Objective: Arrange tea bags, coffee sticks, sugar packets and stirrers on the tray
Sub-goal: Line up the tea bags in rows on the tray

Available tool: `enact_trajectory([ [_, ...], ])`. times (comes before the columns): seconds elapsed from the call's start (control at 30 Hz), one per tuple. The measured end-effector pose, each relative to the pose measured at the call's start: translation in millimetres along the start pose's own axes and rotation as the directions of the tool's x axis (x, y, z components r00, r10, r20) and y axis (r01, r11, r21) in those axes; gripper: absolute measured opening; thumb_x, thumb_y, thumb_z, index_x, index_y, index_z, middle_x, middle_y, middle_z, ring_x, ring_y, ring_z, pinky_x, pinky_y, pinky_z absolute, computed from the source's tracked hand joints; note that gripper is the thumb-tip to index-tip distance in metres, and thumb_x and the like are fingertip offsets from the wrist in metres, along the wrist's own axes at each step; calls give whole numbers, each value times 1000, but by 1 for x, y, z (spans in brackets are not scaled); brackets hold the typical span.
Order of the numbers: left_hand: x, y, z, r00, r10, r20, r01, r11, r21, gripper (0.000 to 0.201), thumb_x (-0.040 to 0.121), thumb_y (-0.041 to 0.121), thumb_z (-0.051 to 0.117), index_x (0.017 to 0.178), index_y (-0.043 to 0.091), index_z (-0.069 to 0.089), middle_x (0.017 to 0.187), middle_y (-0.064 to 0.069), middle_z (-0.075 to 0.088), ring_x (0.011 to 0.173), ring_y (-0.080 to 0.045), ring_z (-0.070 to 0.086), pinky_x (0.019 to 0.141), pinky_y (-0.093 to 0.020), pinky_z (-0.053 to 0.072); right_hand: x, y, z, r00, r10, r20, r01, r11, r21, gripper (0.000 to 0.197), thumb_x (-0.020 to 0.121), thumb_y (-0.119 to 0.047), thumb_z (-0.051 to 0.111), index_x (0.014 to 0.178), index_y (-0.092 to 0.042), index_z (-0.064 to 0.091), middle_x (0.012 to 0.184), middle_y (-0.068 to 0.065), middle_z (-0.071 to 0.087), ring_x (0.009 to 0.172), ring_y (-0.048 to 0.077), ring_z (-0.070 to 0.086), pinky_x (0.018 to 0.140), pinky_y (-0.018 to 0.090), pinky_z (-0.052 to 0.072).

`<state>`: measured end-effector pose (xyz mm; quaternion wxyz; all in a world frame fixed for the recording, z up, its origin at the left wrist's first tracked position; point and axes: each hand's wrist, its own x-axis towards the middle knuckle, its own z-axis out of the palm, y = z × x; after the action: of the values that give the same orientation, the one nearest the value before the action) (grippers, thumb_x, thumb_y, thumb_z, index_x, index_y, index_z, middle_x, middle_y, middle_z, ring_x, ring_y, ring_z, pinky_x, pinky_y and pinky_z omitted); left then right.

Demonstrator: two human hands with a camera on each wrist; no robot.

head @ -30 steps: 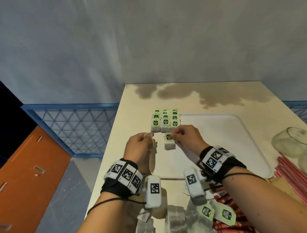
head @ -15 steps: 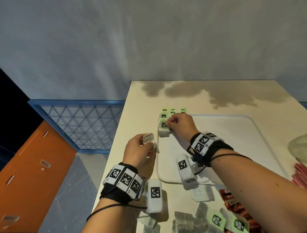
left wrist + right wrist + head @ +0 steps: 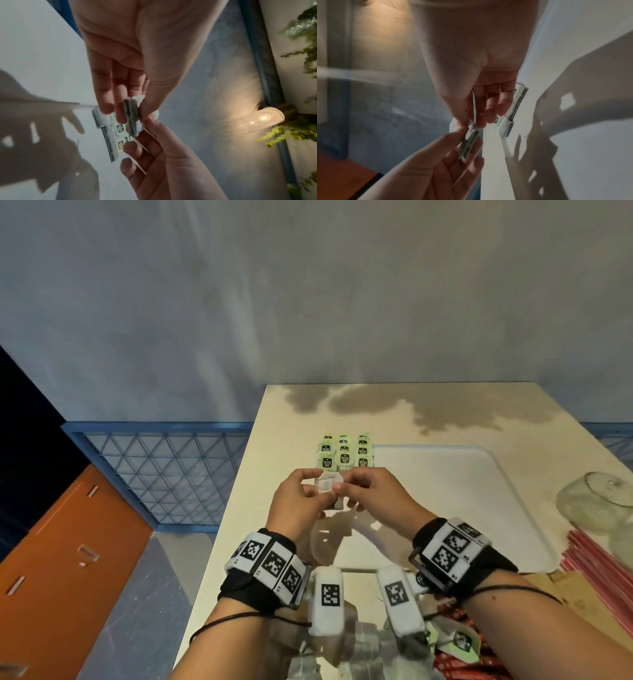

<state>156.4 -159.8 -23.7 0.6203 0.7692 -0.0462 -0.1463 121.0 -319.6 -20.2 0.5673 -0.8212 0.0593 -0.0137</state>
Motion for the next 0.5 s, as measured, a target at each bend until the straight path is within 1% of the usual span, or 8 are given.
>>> enact_trajectory([
  [0.03,-2,2,3,1000,23,-1,-23,999,43,47,78,13,79,120,15,58,97,-7,73,87,-22,71,75,-38,58,-4,1,-2,999,15,-28,-14,1000,18,13,88,-21,71,82,-10,70,78,3,71,65,11,62,65,28,50],
  [0.1,-10,7,6,994,102,-38,-94,981,171,44,76,20,80,114,17,60,105,4,67,92,-16,66,78,-30,54,-12,2,-8,994,36,-103,-32,999,39,17,88,-20,72,75,-10,66,75,6,69,65,14,61,67,33,50],
  [0.17,-16,12,9,985,159,-60,-143,965,220,37,78,20,79,110,16,62,108,6,64,95,-14,63,78,-24,50,-18,2,-12,984,39,-172,-38,999,8,20,86,-22,72,74,-8,65,76,9,70,69,21,63,70,40,51],
  [0.23,-22,16,15,990,141,-14,-136,972,190,34,79,21,78,109,16,64,105,4,67,94,-14,65,81,-27,53,-23,0,-13,977,28,-210,-38,998,-45,20,87,-23,69,74,-9,63,77,9,70,76,27,65,74,42,52],
  [0.27,-25,17,19,992,126,15,-127,976,180,34,79,22,79,109,17,65,104,4,68,94,-14,67,84,-33,56,-25,-1,-12,976,18,-215,-34,997,-71,20,88,-23,68,73,-11,61,76,7,69,77,26,65,74,42,52],
  [0.33,-29,17,26,992,118,39,-123,978,169,37,78,26,79,111,16,66,100,6,70,92,-14,68,86,-40,57,-29,-6,-8,976,-7,-216,-19,993,-118,22,90,-22,65,71,-15,57,72,3,65,72,21,59,70,37,48],
  [0.4,-30,17,31,991,131,15,-132,980,150,37,79,26,78,112,15,66,98,7,69,86,-12,69,84,-40,58,-32,-10,-5,976,-43,-215,8,987,-159,21,92,-23,64,74,-16,57,73,-2,63,71,16,57,69,33,46],
  [0.5,-27,16,32,988,145,-47,-139,984,111,29,81,23,76,107,14,66,94,4,69,83,-16,70,82,-40,59,-36,-15,-3,981,-85,-177,48,978,-203,18,97,-28,57,86,-16,65,83,-3,69,81,15,62,76,33,48],
])
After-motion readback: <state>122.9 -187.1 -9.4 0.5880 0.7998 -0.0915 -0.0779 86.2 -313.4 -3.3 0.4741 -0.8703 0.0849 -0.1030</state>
